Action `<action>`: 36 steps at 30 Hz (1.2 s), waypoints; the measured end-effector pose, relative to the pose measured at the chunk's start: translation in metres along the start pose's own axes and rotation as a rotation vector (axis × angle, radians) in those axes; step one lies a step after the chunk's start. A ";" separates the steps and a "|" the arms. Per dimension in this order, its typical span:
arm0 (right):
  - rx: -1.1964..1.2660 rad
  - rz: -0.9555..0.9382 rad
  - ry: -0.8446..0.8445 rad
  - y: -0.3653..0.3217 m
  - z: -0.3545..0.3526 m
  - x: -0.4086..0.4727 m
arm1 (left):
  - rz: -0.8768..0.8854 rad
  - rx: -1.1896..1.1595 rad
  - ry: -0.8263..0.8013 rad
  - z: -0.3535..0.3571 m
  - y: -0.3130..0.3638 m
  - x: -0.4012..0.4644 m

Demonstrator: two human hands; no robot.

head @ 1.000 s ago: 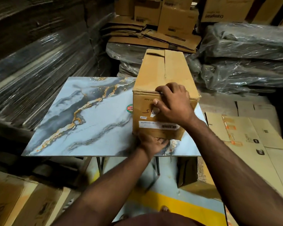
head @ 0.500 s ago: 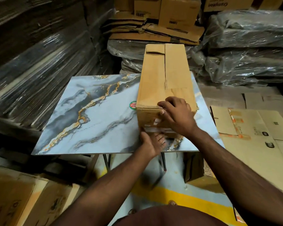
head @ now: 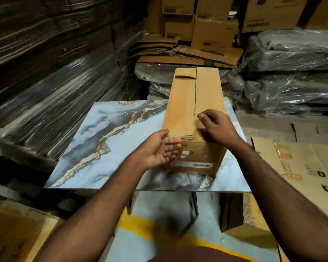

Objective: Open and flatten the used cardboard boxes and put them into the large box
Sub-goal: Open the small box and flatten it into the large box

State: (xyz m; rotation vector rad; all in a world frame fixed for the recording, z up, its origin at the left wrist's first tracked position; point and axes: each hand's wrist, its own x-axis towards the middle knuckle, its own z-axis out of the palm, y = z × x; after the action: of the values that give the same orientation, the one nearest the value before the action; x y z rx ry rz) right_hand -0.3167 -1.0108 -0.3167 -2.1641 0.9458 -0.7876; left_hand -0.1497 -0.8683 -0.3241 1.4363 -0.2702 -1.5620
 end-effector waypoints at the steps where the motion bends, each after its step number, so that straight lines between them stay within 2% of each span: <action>1: 0.018 0.025 0.017 0.000 -0.001 0.006 | 0.059 0.087 0.047 0.001 0.013 -0.006; 4: 0.050 0.066 -0.001 -0.008 -0.001 0.029 | 0.295 0.420 0.264 0.015 0.045 -0.003; 6: 0.055 0.100 -0.011 -0.010 0.003 0.047 | 0.413 0.744 0.486 0.029 0.058 0.013; 8: 0.022 0.167 0.041 -0.007 0.012 0.064 | 0.390 0.996 0.617 0.042 0.063 0.031; 12: -0.044 0.364 0.303 0.011 0.028 0.070 | 0.195 1.181 0.528 0.059 0.061 0.056; 16: 0.038 0.380 0.478 0.021 0.029 0.059 | 0.067 1.198 0.550 0.070 0.058 0.070; 23: 0.095 0.277 0.563 0.025 0.038 0.046 | -0.036 1.196 0.676 0.097 0.078 0.083; 27: 0.054 0.263 0.450 0.024 0.036 0.041 | -0.097 1.268 0.696 0.098 0.082 0.091; 31: -0.011 0.233 0.351 0.024 0.036 0.043 | 0.072 1.404 0.599 0.085 0.103 0.082; 33: -0.088 0.200 0.296 0.023 0.036 0.043 | 0.127 1.375 0.522 0.075 0.111 0.074; 36: -0.331 0.116 0.183 0.018 0.040 0.040 | 0.148 1.191 0.411 0.060 0.121 0.062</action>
State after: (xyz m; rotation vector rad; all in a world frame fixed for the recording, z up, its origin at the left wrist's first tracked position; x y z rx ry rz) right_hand -0.2726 -1.0394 -0.3439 -2.3162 1.3659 -0.8303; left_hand -0.1326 -1.0019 -0.2615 2.4970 -1.1473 -0.8972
